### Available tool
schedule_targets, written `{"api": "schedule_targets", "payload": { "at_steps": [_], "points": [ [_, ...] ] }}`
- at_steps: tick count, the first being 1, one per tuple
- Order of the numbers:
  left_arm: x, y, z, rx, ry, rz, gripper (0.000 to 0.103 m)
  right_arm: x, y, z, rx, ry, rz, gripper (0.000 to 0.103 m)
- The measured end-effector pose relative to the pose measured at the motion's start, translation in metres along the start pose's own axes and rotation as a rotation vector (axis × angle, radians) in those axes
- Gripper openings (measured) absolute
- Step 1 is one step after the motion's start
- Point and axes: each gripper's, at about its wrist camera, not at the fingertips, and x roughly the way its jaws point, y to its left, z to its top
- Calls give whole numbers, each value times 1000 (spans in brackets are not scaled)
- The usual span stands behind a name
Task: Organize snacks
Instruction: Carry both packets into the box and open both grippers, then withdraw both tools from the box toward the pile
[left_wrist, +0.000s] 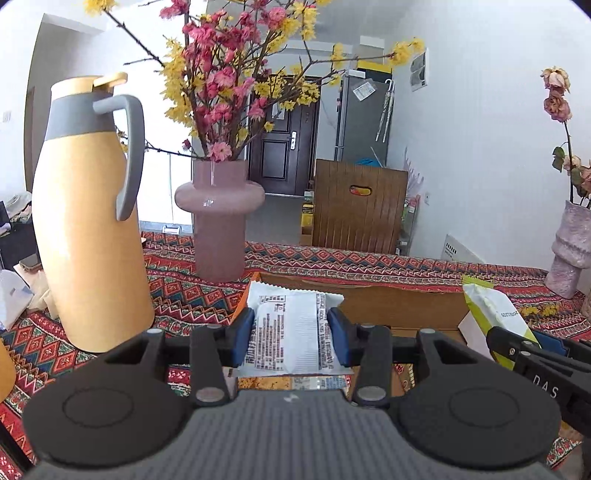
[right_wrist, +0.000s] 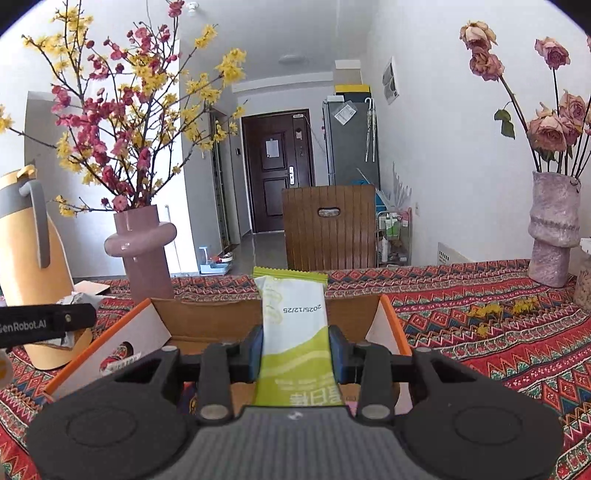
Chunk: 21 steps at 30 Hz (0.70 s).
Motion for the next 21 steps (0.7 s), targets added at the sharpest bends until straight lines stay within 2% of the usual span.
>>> {"api": "schedule_targets", "payload": {
  "at_steps": [3, 9, 13, 14, 15, 16, 17, 19, 21],
  "points": [
    [9, -1, -8, 33, 16, 33, 44, 5, 0, -6, -2, 25, 3, 35],
    [9, 6, -8, 2, 20, 33, 45, 10, 1, -11, 0, 52, -14, 36],
    [2, 7, -10, -1, -11, 44, 58, 4, -4, -12, 37, 33, -25, 45],
    [0, 7, -9, -4, -19, 47, 72, 2, -7, -11, 47, 26, -24, 57],
    [-1, 7, -9, -7, -27, 54, 82, 0, -8, -11, 56, 20, -23, 75],
    [-3, 6, -9, -12, -45, 71, 101, -2, -10, -12, 66, 10, -23, 84],
    [-6, 7, -9, -17, -66, 85, 103, -5, -11, -11, 72, -2, -25, 94],
    [-10, 7, -9, -24, -80, 83, 103, -8, -12, -11, 77, -12, -22, 95],
    [-12, 7, -9, -35, -86, 90, 103, -9, -14, -11, 87, -16, -19, 102]
  ]
}}
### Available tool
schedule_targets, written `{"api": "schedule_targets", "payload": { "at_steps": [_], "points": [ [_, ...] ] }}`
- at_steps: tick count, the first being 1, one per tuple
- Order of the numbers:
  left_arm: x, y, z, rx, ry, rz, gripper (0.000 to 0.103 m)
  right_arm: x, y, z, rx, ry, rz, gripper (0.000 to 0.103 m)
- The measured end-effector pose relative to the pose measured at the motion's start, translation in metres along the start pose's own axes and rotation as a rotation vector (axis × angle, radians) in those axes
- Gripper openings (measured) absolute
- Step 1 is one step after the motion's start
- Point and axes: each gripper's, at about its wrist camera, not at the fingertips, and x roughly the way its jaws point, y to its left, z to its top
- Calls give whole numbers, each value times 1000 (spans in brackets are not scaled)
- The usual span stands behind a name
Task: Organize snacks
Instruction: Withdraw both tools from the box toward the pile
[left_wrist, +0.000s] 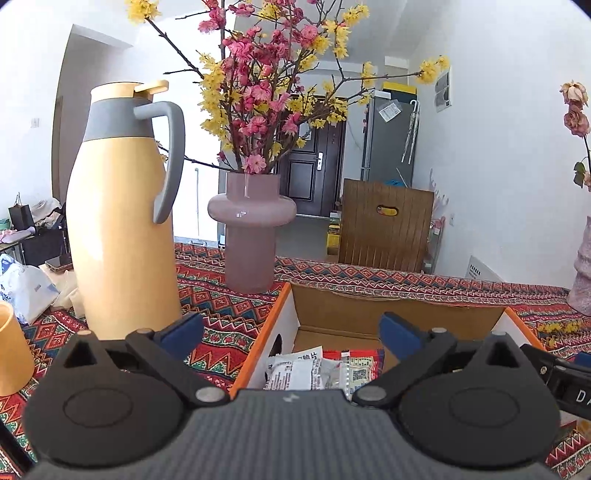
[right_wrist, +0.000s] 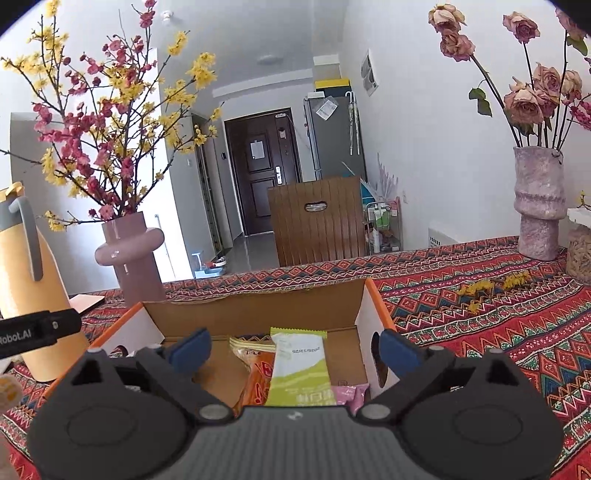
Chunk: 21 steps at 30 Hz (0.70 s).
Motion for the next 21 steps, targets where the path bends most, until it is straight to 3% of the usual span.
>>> {"api": "schedule_targets", "payload": {
  "at_steps": [12, 21],
  "points": [
    [-4, 0, 4, -19, 7, 0, 103, -11, 0, 3, -2, -29, 9, 103],
    [-46, -2, 18, 3, -21, -34, 103, -54, 3, 13, -29, -56, 46, 103]
  ]
}}
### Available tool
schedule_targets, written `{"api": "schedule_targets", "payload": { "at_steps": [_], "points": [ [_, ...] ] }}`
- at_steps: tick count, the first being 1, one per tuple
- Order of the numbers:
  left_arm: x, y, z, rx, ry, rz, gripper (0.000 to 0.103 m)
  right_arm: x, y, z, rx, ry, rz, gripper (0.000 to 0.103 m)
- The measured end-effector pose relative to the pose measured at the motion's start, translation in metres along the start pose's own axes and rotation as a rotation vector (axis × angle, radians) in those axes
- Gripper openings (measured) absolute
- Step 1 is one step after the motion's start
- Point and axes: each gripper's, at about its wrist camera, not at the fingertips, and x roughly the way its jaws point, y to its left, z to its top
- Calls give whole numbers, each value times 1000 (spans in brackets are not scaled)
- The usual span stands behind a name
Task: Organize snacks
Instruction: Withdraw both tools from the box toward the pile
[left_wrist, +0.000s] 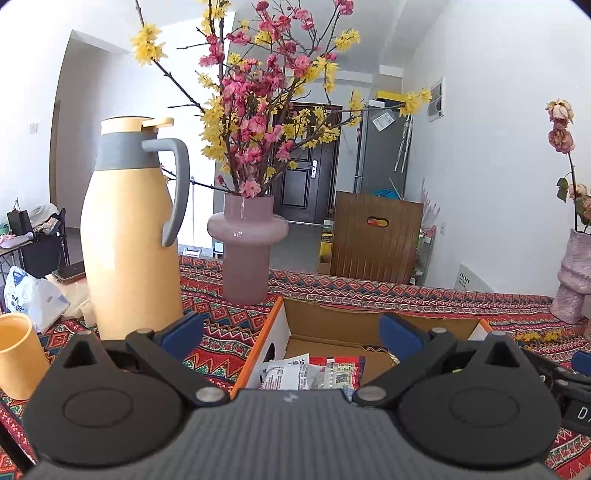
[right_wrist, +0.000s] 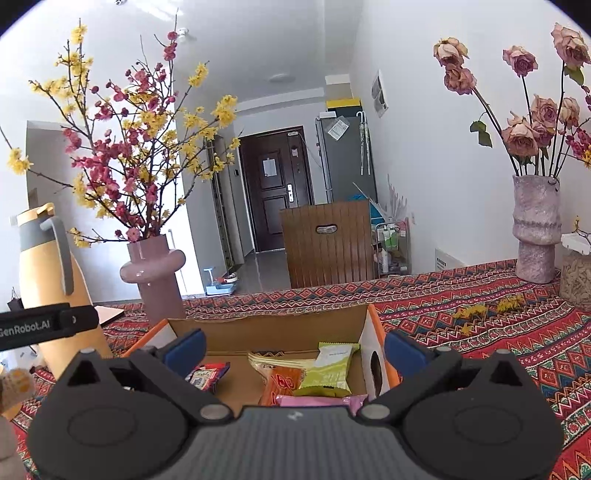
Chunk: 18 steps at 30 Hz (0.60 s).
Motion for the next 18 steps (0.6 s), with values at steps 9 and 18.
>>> {"api": "schedule_targets", "payload": {
  "at_steps": [9, 18],
  "points": [
    [-39, 17, -12, 29, 21, -63, 103, -42, 3, -13, -32, 25, 36, 103],
    [-57, 36, -33, 51, 53, -82, 103, -64, 0, -37, -32, 83, 35, 103]
  ]
}}
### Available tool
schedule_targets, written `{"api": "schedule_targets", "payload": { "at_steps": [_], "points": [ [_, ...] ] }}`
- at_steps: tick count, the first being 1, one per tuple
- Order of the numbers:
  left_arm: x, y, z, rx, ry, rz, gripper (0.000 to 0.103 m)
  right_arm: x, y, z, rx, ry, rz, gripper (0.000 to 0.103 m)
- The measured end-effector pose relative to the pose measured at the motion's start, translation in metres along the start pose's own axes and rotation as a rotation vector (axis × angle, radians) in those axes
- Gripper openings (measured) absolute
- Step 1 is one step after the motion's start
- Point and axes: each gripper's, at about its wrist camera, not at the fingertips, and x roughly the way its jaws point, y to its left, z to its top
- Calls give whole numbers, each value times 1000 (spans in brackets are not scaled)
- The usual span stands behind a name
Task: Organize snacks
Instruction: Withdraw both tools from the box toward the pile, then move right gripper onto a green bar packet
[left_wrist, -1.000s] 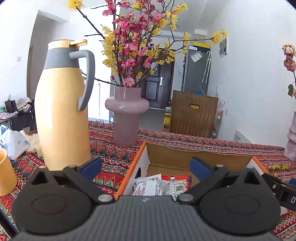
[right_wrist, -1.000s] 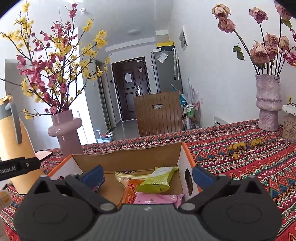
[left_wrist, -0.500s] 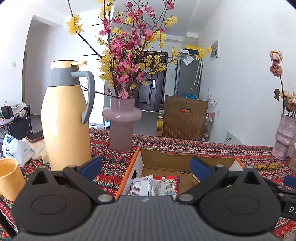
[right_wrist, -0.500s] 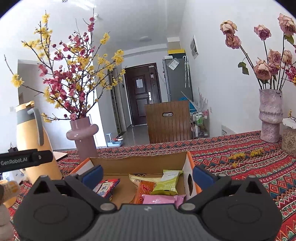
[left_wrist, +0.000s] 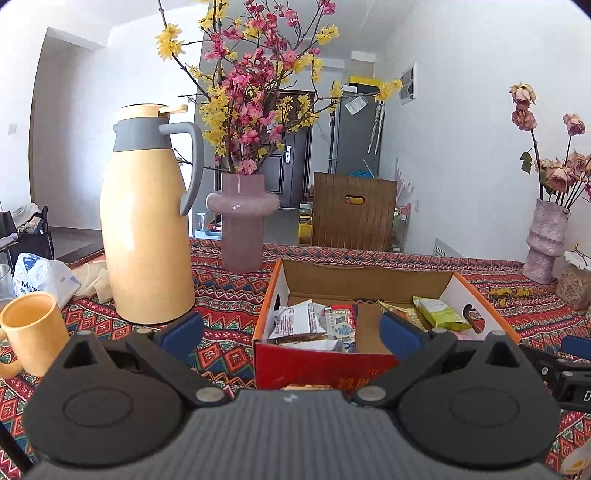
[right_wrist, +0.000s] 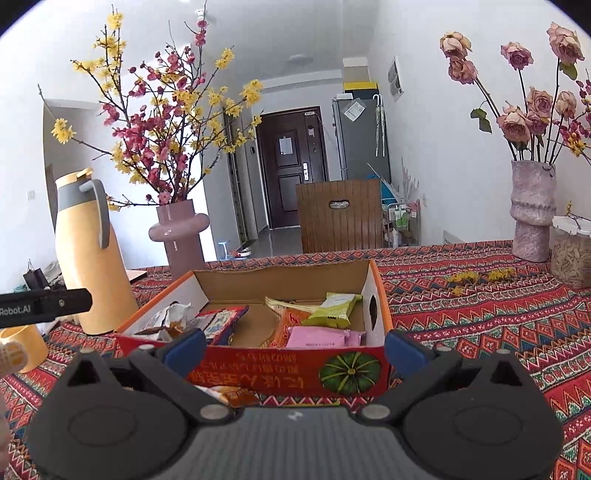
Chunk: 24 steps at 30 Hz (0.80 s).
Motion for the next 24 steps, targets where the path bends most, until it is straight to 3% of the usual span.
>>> {"api": "schedule_targets", "payload": {
  "at_steps": [15, 24],
  "points": [
    [5, 28, -52, 10, 108, 25, 103, -8, -11, -42, 34, 121, -12, 103],
    [15, 32, -70, 12, 126, 2, 103, 0, -13, -55, 41, 177, -33, 103]
  ]
}}
